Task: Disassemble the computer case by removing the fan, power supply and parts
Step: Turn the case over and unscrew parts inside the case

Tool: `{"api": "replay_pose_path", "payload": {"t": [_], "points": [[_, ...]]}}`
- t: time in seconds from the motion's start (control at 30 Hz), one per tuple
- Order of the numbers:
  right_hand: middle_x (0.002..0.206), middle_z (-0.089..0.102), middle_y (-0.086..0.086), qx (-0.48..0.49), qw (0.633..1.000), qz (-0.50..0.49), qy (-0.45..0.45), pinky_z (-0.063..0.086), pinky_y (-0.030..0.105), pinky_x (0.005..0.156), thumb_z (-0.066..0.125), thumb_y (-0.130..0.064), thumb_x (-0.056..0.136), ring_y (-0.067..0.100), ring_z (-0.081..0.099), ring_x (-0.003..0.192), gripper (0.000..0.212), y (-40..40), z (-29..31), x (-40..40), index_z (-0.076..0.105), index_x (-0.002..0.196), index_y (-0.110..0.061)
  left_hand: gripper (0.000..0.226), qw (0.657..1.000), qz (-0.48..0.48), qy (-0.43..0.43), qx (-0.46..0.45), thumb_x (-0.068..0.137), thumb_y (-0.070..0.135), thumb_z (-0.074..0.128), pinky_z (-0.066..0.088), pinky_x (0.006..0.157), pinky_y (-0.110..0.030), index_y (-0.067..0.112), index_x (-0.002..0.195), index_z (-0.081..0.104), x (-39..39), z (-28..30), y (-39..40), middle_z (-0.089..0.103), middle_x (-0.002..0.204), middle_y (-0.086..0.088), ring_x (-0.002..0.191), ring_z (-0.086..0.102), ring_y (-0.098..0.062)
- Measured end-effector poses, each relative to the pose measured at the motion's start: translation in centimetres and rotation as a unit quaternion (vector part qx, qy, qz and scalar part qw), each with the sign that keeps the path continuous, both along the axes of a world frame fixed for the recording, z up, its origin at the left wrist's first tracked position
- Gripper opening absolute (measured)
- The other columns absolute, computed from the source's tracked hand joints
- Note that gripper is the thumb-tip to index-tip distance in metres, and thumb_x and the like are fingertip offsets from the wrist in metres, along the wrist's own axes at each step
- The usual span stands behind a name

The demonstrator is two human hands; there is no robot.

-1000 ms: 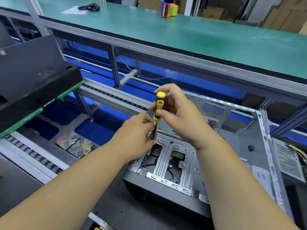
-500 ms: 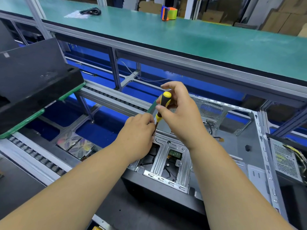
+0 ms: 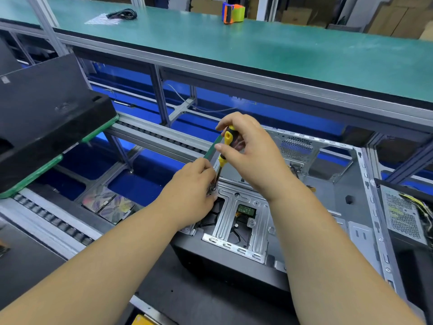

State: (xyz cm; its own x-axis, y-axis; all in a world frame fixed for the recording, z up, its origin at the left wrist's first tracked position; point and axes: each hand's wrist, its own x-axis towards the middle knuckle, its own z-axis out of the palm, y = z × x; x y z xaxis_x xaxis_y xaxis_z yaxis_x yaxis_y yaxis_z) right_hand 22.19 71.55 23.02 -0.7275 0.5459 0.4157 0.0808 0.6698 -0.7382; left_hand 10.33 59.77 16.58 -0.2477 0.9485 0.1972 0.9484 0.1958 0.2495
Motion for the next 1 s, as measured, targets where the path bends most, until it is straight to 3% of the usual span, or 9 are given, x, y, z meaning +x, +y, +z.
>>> {"api": "replay_pose_path", "payload": {"t": [0.2,0.43,0.67,0.83,1.0], "points": [[0.092,0.049,-0.016,0.014,1.000,0.001,0.014,0.051,0.032,0.078,0.071,-0.009,0.084,0.008,0.053,0.081,0.031,0.14,-0.31,-0.27,0.059,0.107,-0.027,0.026,0.999,-0.004,-0.051,0.003,0.085,0.032,0.069,0.051,0.084,-0.039,0.016,0.103,0.059,-0.42,0.06,0.03,0.042,0.122,0.008,0.108,0.046,-0.015],[0.109,0.054,-0.009,0.008,0.998,0.060,-0.010,0.051,0.036,0.091,0.056,0.002,0.085,0.008,0.057,0.101,0.049,-0.17,-0.05,-0.04,0.056,0.122,-0.030,0.021,0.999,0.002,-0.052,0.007,0.087,0.033,0.067,0.049,0.082,-0.034,0.017,0.098,0.059,-0.38,0.06,0.18,0.042,0.123,0.008,0.107,0.045,-0.015],[0.105,0.047,-0.008,0.040,0.999,0.026,0.009,0.049,0.035,0.089,0.074,-0.028,0.085,0.008,0.052,0.093,0.046,-0.30,-0.50,-0.36,0.056,0.127,-0.028,0.021,0.999,0.010,-0.036,-0.001,0.088,0.033,0.066,0.043,0.076,-0.028,0.016,0.100,0.061,-0.40,0.03,0.42,0.037,0.119,0.009,0.108,0.044,-0.015],[0.098,0.043,-0.011,0.044,0.999,0.004,0.022,0.049,0.031,0.083,0.071,-0.017,0.087,0.007,0.050,0.083,0.047,-0.29,-0.61,-0.38,0.059,0.129,-0.034,0.022,1.000,0.005,-0.025,0.005,0.086,0.032,0.069,0.046,0.080,-0.032,0.016,0.100,0.063,-0.40,0.12,0.57,0.042,0.119,0.007,0.106,0.046,-0.017],[0.104,0.053,-0.011,-0.008,1.000,0.018,0.013,0.051,0.037,0.087,0.053,-0.002,0.087,0.010,0.055,0.094,0.064,-0.22,-0.53,-0.28,0.042,0.139,-0.039,0.017,1.000,0.012,-0.023,0.015,0.086,0.028,0.068,0.040,0.072,-0.029,0.015,0.092,0.059,-0.16,0.19,0.65,0.045,0.118,0.006,0.102,0.047,-0.017]]}}
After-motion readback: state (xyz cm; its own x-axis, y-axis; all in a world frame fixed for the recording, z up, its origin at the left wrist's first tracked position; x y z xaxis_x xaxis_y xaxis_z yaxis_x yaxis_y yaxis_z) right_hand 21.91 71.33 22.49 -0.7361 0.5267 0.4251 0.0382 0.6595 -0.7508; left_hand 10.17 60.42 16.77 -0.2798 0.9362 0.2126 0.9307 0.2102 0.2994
